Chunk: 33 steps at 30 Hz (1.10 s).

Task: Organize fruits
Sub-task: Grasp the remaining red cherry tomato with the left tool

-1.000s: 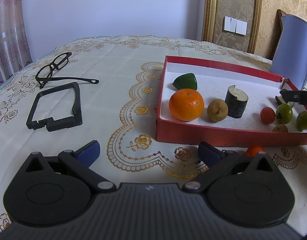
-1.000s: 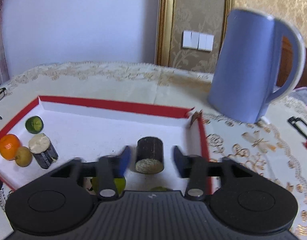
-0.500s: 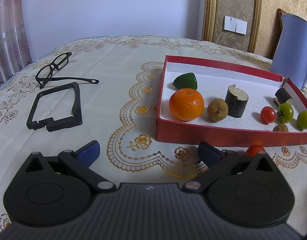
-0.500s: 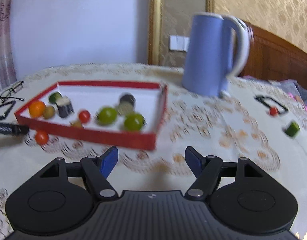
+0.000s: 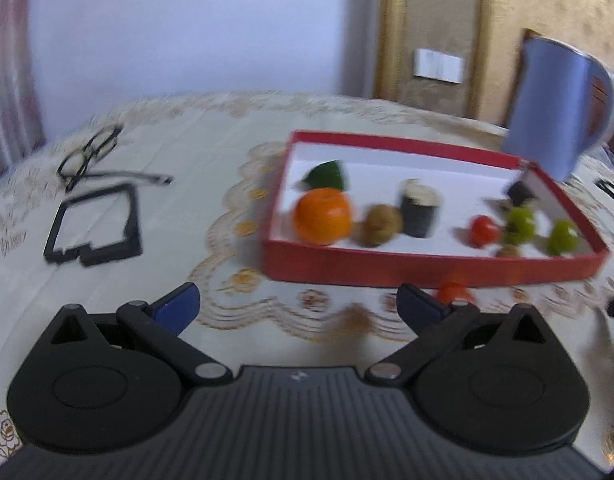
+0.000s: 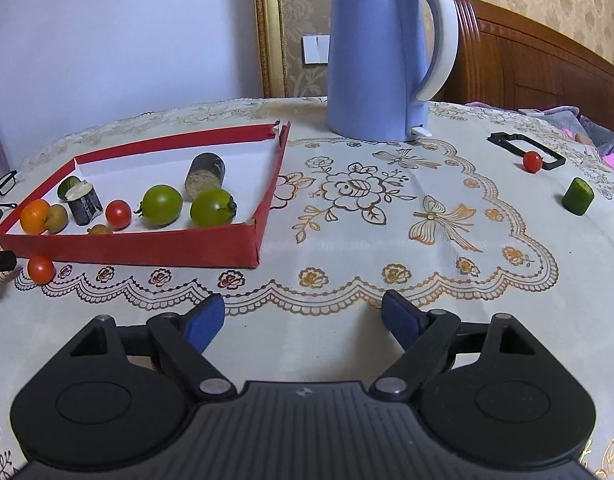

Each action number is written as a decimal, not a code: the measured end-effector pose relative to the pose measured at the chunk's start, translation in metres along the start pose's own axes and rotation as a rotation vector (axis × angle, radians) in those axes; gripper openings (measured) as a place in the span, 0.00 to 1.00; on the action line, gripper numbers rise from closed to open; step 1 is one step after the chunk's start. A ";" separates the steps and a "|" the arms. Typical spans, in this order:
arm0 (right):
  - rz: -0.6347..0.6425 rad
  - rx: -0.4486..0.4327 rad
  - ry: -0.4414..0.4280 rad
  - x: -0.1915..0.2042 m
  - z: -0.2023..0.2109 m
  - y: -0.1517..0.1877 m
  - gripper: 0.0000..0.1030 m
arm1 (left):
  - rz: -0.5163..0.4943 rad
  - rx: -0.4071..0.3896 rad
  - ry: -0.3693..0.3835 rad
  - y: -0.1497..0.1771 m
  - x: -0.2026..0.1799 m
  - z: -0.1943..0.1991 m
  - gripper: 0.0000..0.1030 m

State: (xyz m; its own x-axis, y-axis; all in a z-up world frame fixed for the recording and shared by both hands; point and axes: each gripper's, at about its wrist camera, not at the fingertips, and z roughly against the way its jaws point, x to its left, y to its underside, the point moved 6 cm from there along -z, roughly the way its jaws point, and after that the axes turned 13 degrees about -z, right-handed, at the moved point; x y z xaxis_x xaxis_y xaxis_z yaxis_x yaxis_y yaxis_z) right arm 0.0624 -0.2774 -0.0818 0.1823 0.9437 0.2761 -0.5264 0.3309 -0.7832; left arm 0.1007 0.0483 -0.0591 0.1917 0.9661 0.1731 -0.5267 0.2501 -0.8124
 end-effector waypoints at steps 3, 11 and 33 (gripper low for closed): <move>0.004 0.002 0.002 0.001 -0.002 0.000 0.84 | -0.079 -0.020 -0.009 -0.006 -0.023 0.009 1.00; 0.004 0.003 0.002 0.001 -0.001 0.000 0.85 | -0.102 -0.010 0.030 -0.017 -0.053 0.006 1.00; 0.004 0.003 0.002 0.001 -0.001 0.000 0.85 | -0.146 0.004 0.144 -0.008 -0.084 -0.002 0.30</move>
State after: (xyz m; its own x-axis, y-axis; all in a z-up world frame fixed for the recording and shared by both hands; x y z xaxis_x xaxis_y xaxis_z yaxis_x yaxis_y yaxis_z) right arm 0.0635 -0.2764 -0.0821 0.1819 0.9450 0.2718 -0.5297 0.3271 -0.7826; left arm 0.0906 -0.0351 -0.0683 0.3824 0.9004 0.2077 -0.4882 0.3877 -0.7819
